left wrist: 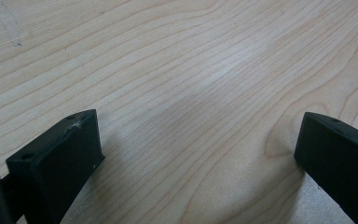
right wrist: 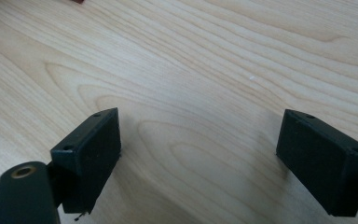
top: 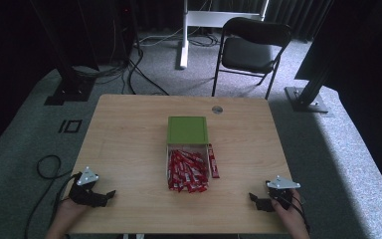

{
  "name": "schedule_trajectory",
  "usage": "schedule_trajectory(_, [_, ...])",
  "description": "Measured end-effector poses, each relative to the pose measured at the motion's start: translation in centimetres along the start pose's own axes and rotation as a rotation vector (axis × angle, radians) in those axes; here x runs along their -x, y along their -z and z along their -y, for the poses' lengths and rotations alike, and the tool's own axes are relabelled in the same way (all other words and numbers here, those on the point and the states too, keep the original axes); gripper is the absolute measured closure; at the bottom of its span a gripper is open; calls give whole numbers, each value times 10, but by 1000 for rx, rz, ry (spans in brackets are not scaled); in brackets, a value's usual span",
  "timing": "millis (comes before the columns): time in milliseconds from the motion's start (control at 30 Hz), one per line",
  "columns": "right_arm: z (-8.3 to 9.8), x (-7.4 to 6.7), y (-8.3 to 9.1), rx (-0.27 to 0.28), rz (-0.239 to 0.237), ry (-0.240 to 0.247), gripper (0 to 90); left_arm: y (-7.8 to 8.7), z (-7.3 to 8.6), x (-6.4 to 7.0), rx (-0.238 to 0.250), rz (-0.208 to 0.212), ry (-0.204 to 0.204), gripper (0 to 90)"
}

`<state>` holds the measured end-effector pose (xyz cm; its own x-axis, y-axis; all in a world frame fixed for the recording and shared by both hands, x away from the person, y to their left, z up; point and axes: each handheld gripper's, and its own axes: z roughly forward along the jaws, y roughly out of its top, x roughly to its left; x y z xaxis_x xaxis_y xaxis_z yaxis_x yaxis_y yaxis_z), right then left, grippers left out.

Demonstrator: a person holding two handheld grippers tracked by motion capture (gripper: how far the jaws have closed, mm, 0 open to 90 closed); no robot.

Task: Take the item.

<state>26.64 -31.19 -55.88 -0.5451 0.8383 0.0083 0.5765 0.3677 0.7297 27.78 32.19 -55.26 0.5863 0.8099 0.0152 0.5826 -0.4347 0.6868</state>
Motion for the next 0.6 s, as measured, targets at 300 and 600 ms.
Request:
schedule_trajectory(300, [2,-2,2,-1,-29,27,126,0,0,0,0,0,0,15])
schedule_trajectory(600, [2,-2,2,-1,-29,27,126,0,0,0,0,0,0,15])
